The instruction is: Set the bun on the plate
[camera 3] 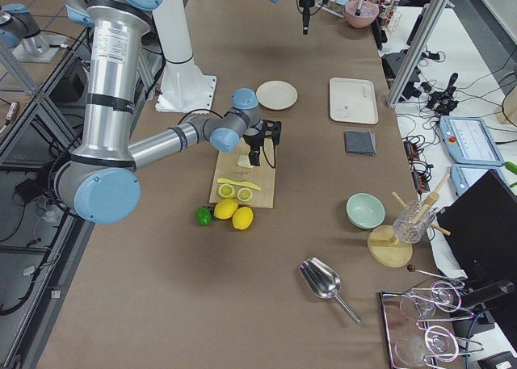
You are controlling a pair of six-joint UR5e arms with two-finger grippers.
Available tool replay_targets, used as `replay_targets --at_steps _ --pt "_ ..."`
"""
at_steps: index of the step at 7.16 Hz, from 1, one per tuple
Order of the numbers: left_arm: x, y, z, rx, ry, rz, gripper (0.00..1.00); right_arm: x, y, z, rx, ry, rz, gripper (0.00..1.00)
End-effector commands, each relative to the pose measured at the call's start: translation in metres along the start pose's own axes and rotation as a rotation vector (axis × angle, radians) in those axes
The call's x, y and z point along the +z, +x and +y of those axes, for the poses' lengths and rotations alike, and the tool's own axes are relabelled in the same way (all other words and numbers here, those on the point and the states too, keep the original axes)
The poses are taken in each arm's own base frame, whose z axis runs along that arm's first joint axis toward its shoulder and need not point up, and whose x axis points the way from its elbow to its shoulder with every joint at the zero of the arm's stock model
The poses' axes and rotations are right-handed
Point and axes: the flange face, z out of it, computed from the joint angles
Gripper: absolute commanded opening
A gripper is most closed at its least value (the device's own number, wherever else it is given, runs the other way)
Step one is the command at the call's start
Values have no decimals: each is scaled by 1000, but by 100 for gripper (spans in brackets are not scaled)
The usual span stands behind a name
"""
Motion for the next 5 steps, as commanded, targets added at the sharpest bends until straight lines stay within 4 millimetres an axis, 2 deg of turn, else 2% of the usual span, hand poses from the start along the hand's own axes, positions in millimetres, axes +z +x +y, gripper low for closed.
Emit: replay_targets --at_steps 1,3,4,5 --pt "-29 -69 0 62 -9 -60 98 20 -6 23 -12 -8 29 100" --pt "-20 -88 12 44 -28 -66 98 34 -2 34 -29 -12 57 97" --pt "-18 -114 24 14 -32 -78 98 34 -3 35 -30 -17 55 87" --pt "-24 -155 32 -29 -5 -99 98 34 -4 35 -30 -20 52 71"
